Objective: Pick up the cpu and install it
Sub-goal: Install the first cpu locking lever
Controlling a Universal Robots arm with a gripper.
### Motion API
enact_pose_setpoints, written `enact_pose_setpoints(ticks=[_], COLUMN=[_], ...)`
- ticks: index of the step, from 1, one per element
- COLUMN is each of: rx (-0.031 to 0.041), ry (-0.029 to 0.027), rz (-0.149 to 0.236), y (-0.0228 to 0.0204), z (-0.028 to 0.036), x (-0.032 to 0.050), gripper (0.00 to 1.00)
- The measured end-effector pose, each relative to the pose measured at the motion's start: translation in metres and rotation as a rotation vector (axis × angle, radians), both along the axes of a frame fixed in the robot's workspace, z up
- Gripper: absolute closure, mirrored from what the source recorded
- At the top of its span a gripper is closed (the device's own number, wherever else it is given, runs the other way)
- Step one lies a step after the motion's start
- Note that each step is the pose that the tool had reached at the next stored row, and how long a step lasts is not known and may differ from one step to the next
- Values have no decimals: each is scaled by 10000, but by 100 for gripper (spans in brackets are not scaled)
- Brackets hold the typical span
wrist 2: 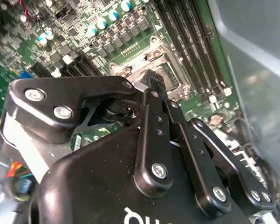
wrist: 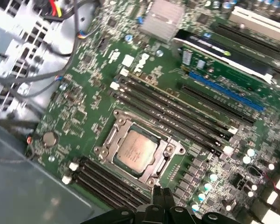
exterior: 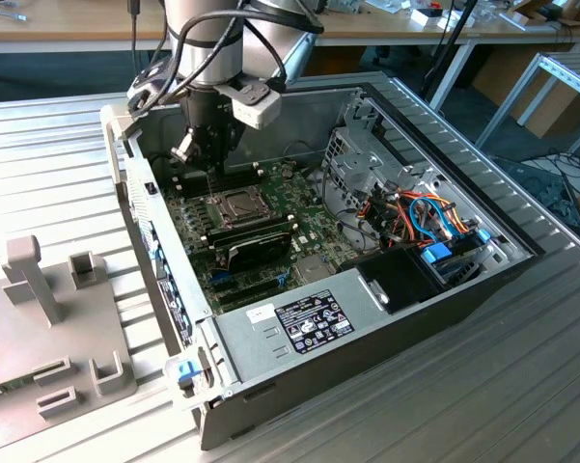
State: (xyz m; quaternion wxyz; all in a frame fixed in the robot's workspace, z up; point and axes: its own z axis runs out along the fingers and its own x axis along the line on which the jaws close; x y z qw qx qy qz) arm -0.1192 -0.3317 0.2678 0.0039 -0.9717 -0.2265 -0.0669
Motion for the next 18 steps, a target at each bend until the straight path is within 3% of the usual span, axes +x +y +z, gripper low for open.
enact_pose_setpoints(ticks=[4,6,8,10,14,15,16,17,18], rx=[16,97,250,254,252,250,245,231,222], ry=[2,3,19,17,19,52,155,361,526], rz=[-483,-685,-1038,-1249,-1264,-1264,-1267,-1273,-1278], y=[0,0,1,0,-1,-1,-1,-1,-1], z=[0,0,-1,-1,-1,-2,-4,-6,-9], x=[-4,-8,-9,-9,-9,-8,-5,1,6], gripper=[89,89,89,89,89,89,89,89,89])
